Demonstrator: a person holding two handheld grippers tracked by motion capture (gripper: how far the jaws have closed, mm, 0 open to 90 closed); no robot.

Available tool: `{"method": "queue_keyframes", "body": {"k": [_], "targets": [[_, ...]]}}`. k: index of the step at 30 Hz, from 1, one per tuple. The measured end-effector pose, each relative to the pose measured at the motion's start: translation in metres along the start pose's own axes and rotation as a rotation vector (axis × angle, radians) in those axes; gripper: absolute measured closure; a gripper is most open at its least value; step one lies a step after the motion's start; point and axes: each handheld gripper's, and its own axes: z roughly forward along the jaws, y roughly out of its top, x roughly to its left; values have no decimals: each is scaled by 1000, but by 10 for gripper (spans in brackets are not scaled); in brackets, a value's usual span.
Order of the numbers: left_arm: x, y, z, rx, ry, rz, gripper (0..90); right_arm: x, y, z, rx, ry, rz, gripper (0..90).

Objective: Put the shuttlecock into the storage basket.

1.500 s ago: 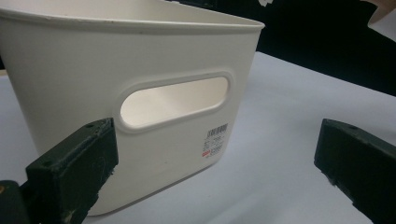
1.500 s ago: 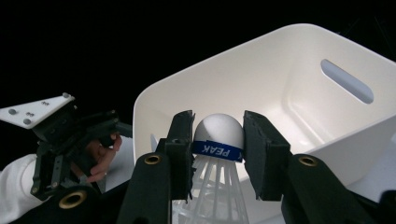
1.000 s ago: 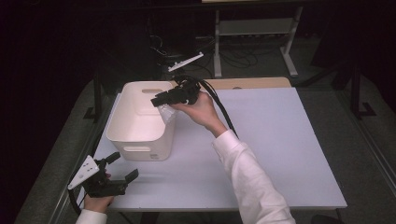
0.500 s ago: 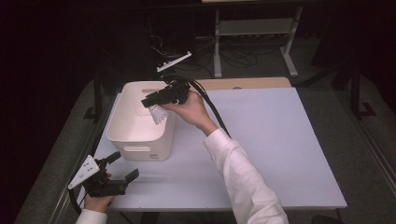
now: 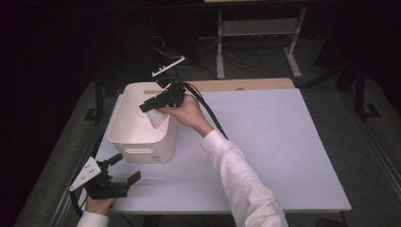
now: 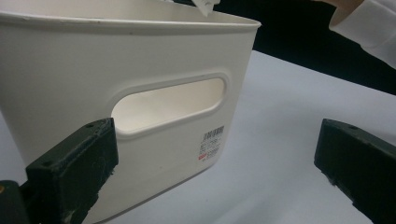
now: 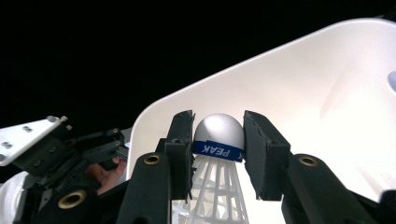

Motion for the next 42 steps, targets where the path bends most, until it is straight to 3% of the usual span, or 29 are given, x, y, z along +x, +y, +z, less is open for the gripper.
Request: {"method": "queue_keyframes", "body": {"k": [13,14,15,17,18,21,22,26,28,30,37,42], "targets": [[0,0,1,1,-13,8,0,-10,-2,20,19,15,27,616],[0,0,1,0,-13,7,0,-10,-2,20,-3,12,49,426],[0,0,1,0,-13,7,0,-10,-2,20,-3,12,49,426],[1,0,1,1,-10,6,0,-12,-2,17,-6,-9,80,301],[1,0,1,4,-9,8,0,-12,-2,17,-6,-9,80,301],[1,0,1,3,-8,4,0,-15,-2,12,-2,-32,72,212],[0,0,1,3,-8,0,0,-15,-2,8,-7,-21,70,164],[0,0,1,5,-6,2,0,-14,-2,2,-8,-28,56,123],[0,0,1,5,-3,0,0,-13,-3,-1,-12,-35,19,53],[0,0,1,3,-5,-1,0,-13,-4,-3,-10,-52,12,4],[1,0,1,9,0,4,0,-17,-12,-25,-75,-80,-3,0],[1,0,1,10,0,5,0,-19,-18,-36,-86,-92,3,0]]}}
